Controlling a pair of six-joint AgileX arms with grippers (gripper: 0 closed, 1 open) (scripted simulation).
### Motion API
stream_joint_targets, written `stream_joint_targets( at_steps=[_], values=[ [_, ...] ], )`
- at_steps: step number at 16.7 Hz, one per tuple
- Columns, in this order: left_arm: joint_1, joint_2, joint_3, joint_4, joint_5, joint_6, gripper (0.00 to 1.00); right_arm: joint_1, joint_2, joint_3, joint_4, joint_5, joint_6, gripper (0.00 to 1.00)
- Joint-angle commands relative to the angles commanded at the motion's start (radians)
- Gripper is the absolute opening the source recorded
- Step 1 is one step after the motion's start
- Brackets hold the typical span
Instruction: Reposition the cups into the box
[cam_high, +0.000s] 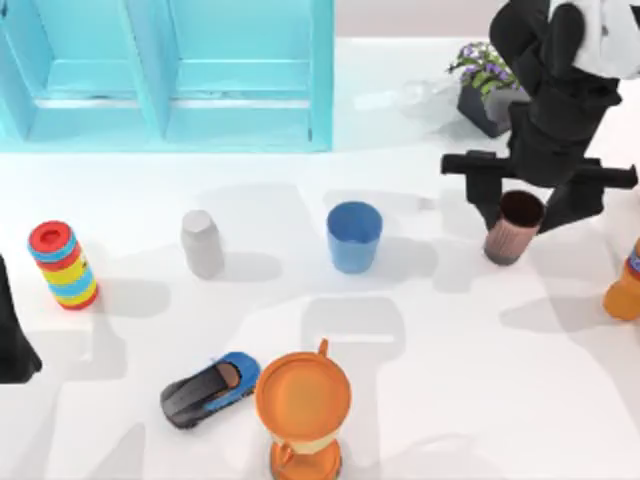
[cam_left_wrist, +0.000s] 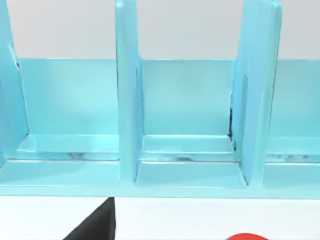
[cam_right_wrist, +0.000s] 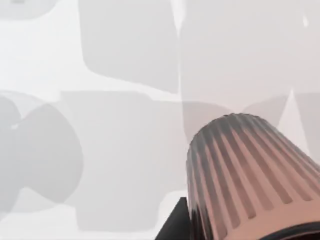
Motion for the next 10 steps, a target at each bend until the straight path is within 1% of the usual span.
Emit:
stream_joint_targets(
  at_steps=[2,5,8,10],
  values=[
    [0.0,0.0,0.0,0.0,0.0,0.0,1.0,-0.077,-0.013,0.056,-0.029,-0.015,0.001,0.0],
    [0.0,0.0,0.0,0.0,0.0,0.0,1.0,-0.161,-0.055,0.121,-0.119,-0.016,-0.058,0.0],
    [0.0,0.0,0.0,0.0,0.0,0.0,1.0,-0.184,-0.114,0.123,-0.231,0.003,-0.189,0.0],
    [0.0,0.0,0.0,0.0,0.0,0.0,1.0,-0.179,-0.152,0.1,-0.285,0.017,-0.248,0.0]
  ],
)
